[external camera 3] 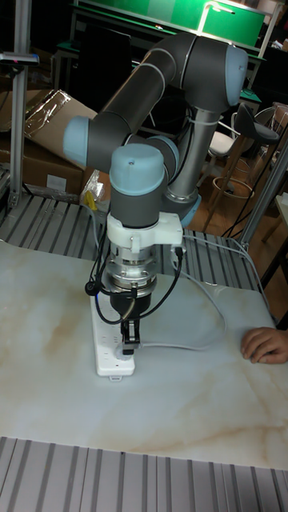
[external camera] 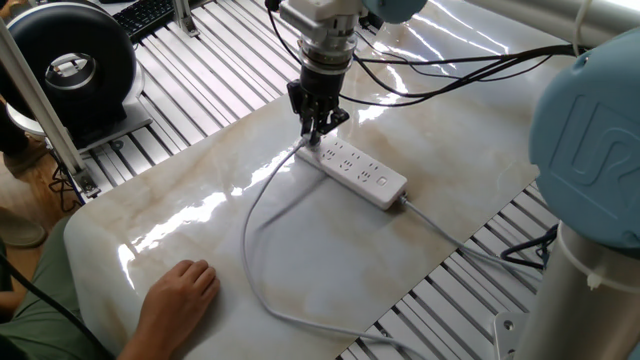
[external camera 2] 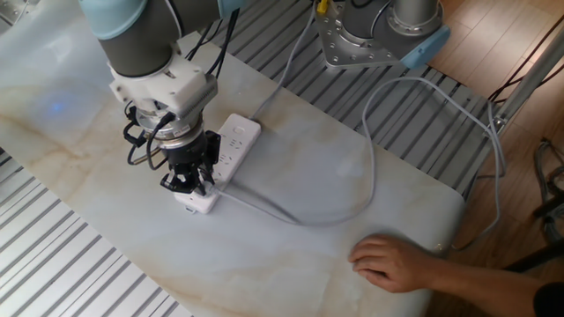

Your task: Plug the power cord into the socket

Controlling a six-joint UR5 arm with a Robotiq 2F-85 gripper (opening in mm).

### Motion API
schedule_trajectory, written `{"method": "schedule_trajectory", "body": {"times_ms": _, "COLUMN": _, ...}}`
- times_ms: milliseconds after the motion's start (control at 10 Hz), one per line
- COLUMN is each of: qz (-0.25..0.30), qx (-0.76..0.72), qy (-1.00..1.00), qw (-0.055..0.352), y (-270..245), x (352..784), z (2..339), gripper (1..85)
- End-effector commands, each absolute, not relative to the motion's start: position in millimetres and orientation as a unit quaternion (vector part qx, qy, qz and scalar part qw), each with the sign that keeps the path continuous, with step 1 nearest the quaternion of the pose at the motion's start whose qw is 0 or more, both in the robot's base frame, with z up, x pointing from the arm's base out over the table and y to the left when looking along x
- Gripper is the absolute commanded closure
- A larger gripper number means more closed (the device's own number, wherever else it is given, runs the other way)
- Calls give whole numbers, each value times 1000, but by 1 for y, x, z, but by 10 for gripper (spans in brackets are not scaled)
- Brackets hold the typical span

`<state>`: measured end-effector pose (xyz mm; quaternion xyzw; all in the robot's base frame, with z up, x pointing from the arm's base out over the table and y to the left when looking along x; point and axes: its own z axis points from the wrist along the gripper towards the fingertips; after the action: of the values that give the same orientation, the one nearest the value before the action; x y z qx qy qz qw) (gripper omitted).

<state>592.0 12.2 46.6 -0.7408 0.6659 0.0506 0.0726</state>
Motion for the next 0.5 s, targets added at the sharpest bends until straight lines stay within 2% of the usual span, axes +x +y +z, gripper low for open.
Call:
{"method": "schedule_trajectory", "body": {"times_ms": 0, "qz": 47, "qx": -743, "qy": 662, "qw": 84, "y": 10, "x": 595, "z": 40, "gripper": 847}}
{"method": "schedule_trajectory", "body": {"times_ms": 400, "qz": 47, "qx": -744, "qy": 661, "qw": 88, "y": 4, "x": 596, "z": 42, "gripper": 847}}
